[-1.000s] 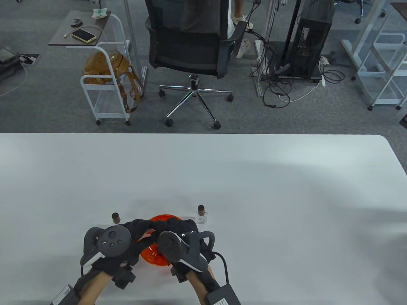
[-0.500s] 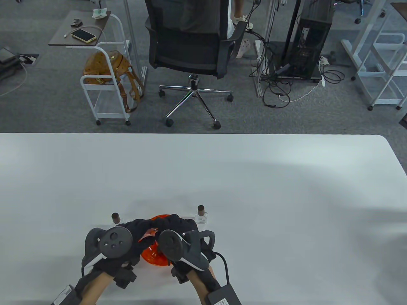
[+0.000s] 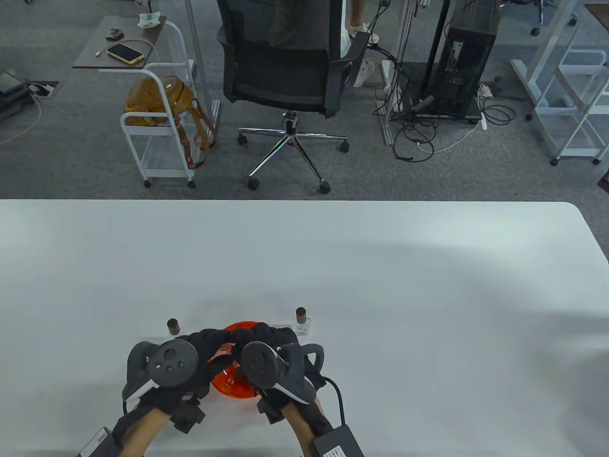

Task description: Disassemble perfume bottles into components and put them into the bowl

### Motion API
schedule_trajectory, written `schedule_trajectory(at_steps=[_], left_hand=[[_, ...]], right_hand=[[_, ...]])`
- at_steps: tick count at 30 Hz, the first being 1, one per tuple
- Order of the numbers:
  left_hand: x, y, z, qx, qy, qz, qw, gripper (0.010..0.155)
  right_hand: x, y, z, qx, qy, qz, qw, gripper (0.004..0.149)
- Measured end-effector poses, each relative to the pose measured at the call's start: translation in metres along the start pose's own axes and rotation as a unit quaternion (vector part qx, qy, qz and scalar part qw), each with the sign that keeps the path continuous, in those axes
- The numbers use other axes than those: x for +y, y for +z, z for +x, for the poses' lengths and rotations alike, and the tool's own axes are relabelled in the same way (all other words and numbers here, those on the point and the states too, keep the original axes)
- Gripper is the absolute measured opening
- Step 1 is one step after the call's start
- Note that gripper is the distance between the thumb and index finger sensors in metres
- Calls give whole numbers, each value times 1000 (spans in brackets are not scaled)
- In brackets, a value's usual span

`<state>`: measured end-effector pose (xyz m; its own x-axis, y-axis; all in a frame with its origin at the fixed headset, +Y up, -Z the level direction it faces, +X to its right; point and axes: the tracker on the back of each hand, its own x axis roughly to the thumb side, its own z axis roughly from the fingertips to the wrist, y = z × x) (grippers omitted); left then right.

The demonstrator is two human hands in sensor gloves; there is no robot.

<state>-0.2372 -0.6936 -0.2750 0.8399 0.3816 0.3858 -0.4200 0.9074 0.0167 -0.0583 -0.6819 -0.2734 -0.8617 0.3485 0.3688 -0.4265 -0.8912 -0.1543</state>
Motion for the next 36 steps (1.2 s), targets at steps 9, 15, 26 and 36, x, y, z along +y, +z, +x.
schedule_trajectory(at_steps=[9, 15, 26, 36], left_hand=[[-2, -1, 0, 0, -4, -6, 1000, 53], [-5, 0, 0, -3, -2, -19, 1000, 53], [3, 0, -9, 36, -15, -6, 999, 55], [12, 0, -15, 79, -37, 18, 996, 56]], right_hand=[[0, -1, -2, 3, -1, 9, 1000, 48], [3, 0, -1, 2, 16, 2, 1000, 42], [-22, -1, -9, 10, -17, -28, 999, 41], [24, -19, -8, 47, 169, 44, 984, 42]])
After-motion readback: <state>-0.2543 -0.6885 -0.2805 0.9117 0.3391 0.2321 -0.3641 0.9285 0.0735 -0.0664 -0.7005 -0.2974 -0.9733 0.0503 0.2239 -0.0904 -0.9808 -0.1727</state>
